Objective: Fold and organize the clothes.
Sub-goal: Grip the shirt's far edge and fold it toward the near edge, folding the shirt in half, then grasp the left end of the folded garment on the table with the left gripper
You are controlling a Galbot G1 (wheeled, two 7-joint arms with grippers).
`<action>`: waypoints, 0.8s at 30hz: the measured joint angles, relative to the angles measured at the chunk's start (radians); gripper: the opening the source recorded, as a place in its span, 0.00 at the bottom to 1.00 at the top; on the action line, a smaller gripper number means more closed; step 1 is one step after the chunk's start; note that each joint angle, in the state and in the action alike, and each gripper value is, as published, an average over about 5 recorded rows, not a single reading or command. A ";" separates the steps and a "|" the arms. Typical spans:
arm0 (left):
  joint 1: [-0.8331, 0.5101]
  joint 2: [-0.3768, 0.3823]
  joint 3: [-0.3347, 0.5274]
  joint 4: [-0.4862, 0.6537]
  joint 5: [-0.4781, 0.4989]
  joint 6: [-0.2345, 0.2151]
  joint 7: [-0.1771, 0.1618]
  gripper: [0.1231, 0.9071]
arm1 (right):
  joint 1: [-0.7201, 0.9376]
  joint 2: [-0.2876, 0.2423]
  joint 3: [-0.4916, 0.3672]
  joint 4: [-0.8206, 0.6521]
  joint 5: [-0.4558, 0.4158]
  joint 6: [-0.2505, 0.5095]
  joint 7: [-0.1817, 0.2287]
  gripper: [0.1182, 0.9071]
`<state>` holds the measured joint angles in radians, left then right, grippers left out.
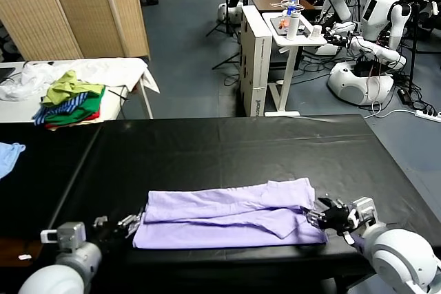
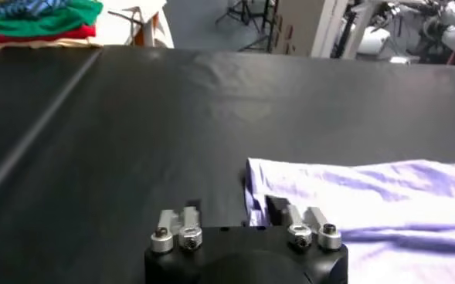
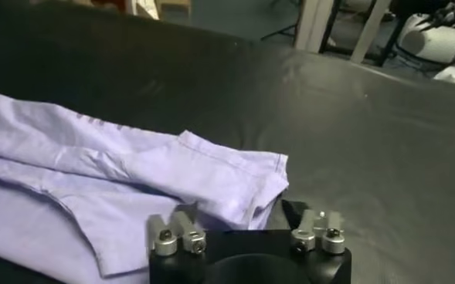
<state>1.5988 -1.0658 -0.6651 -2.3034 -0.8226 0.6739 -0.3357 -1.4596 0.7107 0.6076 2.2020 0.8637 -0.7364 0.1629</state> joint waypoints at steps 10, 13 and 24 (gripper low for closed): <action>-0.122 -0.051 0.078 0.092 -0.016 -0.017 0.009 1.00 | 0.161 0.129 -0.092 -0.144 -0.072 0.044 0.014 1.00; -0.150 -0.057 0.092 0.122 -0.015 -0.017 0.012 1.00 | 0.203 0.157 -0.129 -0.187 -0.077 0.068 0.021 1.00; -0.185 -0.068 0.111 0.190 -0.011 -0.023 0.037 1.00 | 0.291 0.234 -0.203 -0.309 -0.109 0.097 0.044 0.86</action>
<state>1.4137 -1.1341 -0.5544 -2.1138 -0.8334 0.6514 -0.2991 -1.1688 0.9450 0.4049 1.8928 0.7545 -0.6396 0.2071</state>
